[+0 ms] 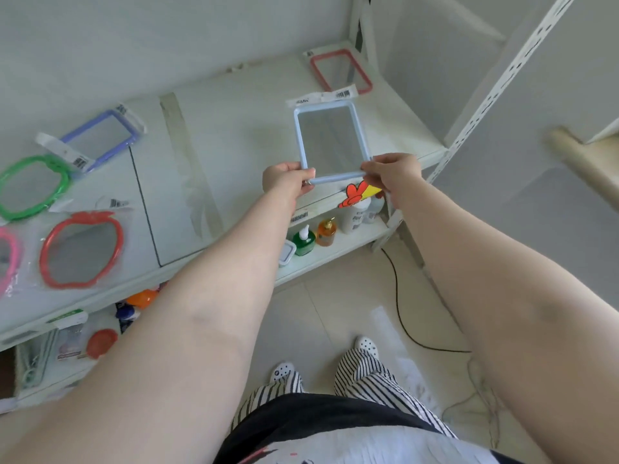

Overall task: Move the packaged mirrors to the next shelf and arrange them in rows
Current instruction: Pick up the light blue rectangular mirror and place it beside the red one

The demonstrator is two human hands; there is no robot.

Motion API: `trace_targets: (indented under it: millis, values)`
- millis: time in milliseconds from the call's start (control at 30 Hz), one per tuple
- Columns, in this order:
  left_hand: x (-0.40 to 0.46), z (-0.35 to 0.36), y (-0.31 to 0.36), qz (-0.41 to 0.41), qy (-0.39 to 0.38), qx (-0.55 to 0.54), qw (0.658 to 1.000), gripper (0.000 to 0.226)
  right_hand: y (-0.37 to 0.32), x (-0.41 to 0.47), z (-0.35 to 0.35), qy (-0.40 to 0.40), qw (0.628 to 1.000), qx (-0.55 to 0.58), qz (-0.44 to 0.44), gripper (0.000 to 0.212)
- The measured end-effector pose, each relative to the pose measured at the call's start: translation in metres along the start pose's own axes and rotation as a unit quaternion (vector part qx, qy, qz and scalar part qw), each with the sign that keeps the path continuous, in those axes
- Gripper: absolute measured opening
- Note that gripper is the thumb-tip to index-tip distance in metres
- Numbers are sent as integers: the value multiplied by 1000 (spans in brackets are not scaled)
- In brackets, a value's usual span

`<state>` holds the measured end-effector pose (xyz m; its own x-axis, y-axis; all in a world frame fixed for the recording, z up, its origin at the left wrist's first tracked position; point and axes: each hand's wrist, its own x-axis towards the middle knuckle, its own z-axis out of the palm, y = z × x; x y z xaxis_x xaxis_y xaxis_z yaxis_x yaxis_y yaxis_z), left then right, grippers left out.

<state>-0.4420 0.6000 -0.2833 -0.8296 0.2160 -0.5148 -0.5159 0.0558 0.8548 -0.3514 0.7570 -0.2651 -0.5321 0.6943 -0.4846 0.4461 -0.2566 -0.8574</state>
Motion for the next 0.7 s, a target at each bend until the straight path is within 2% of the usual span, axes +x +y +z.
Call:
trace_targets:
  millis: [267, 400, 700]
  values:
    - [10, 42, 9, 3, 86, -58, 995, 32, -34, 61, -11, -104, 993, -36, -31, 14]
    - [18, 44, 12, 9, 126, -79, 989, 39, -46, 79, 0, -142, 988, -47, -30, 19]
    - [66, 45, 41, 9, 115, -125, 985, 45, -73, 129, 38, -164, 985, -50, -20, 21]
